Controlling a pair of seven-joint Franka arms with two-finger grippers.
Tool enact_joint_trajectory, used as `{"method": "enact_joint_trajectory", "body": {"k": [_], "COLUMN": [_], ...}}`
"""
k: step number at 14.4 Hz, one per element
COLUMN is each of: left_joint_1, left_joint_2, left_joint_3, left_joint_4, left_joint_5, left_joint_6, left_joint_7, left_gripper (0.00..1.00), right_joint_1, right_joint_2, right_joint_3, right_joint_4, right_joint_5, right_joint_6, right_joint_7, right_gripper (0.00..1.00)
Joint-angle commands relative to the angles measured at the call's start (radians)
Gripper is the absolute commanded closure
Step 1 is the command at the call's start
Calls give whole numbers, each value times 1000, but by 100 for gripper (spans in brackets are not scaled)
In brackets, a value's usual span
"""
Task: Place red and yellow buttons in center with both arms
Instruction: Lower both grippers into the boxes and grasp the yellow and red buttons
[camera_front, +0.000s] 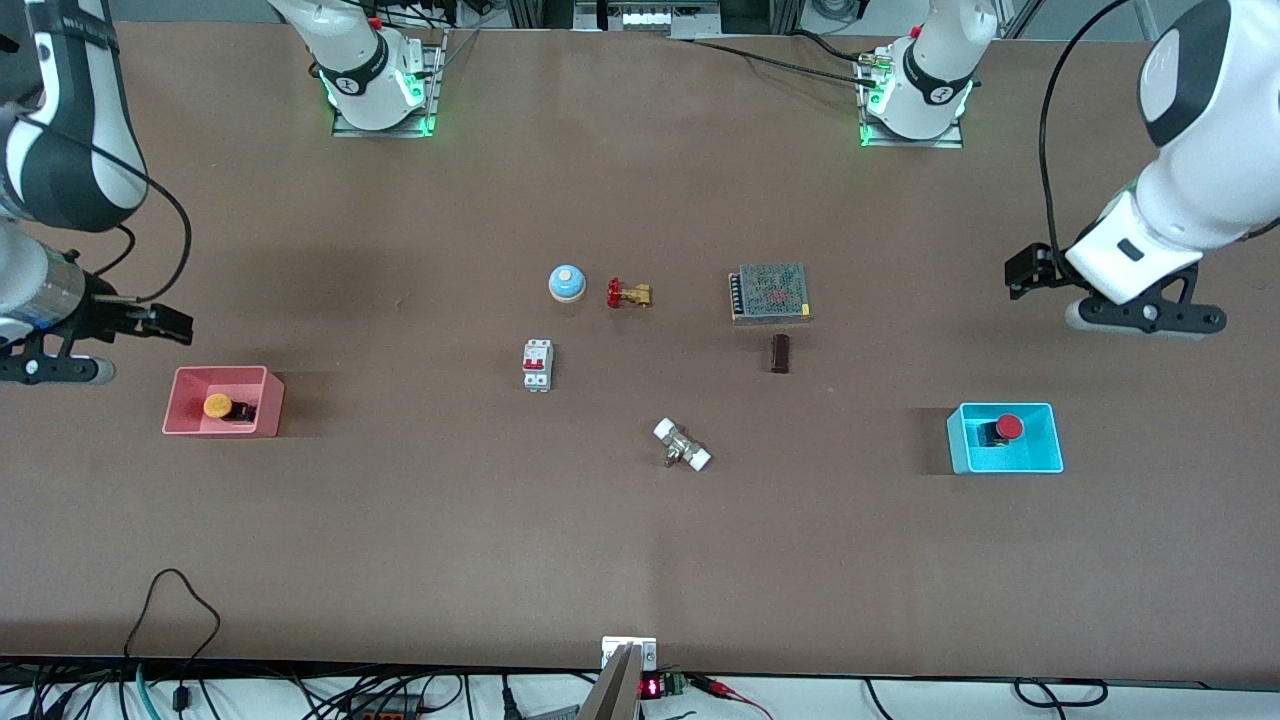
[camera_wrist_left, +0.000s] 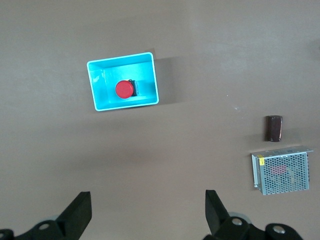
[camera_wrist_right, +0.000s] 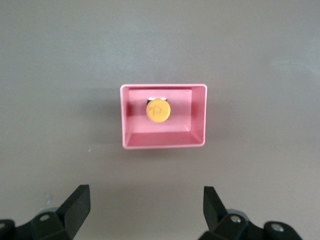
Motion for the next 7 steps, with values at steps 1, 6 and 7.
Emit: {"method": "enact_joint_trajectory", "body": {"k": [1, 6, 7], "left_joint_1": [41, 124, 127], "left_joint_2": [180, 444, 469], "left_joint_3": [-2, -2, -2], "left_joint_4": [176, 327, 312], "left_joint_5": [0, 2, 3], "left_joint_6": [-8, 31, 84], "left_joint_7": [-5, 8, 8], "left_gripper": [0, 0, 0], "right_joint_1": [-43, -65, -65], "right_joint_2": [52, 168, 183], "right_joint_3": [10, 10, 10], "right_joint_4": [-39, -39, -39], "right_joint_5": [-9, -9, -9], "right_joint_6": [143, 306, 322], "right_joint_7": [-50, -87, -98], "right_gripper": [0, 0, 0]}}
